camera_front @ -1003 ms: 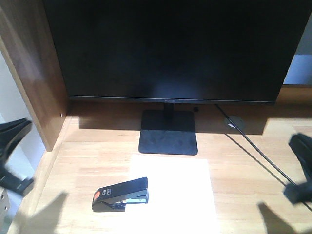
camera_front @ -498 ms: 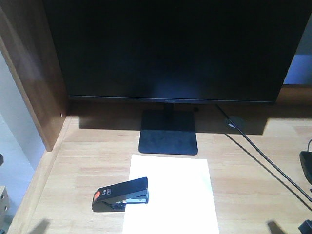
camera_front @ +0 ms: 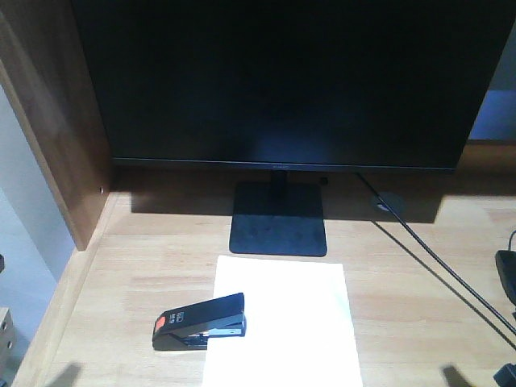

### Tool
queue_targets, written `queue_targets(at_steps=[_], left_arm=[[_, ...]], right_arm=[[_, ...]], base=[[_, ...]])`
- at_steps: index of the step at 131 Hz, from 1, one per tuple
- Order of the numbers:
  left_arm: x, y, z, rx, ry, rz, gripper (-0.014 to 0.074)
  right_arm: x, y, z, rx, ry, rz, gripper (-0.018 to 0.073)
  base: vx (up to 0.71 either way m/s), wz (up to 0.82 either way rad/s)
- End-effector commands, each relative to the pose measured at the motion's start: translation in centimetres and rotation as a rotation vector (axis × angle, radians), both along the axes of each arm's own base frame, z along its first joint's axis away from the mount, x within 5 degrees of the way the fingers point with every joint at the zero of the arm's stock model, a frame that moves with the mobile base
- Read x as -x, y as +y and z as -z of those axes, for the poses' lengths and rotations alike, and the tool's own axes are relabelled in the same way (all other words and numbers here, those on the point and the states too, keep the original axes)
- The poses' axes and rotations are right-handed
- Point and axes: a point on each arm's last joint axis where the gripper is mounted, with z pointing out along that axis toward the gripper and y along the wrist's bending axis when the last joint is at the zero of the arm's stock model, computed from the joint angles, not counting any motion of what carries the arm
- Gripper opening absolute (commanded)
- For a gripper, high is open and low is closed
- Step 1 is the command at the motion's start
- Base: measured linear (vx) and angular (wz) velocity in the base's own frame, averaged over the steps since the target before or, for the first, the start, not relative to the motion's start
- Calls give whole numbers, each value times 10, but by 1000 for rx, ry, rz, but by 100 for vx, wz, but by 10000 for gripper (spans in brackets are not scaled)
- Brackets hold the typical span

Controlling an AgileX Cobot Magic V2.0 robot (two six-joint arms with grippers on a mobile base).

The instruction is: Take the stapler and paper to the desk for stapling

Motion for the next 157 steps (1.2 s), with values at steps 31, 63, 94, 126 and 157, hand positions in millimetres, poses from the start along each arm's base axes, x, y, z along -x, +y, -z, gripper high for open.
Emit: queue_targets(at_steps=[31,63,94,126,157], left_arm=[[-1,1,-14,45,-81,-12,-6],[-1,1,-15,48,-82,-12,-6],[-2,1,-16,228,-32,-27,-6],[-2,3,-15,308,4,-58,-6],[14,16,-18,319,-53,-149,-6]], right_arm=[[-1,-2,-9,23,-27,28,-6],[-1,-2,-9,22,-27,28,-6],[-1,-2,-9,22,-27,28,-6],[-1,-2,-9,22,-27,28,-6],[-1,-2,-9,22,-27,28,-6]], base=[[0,0],[0,0],[0,0],[0,0],[0,1]])
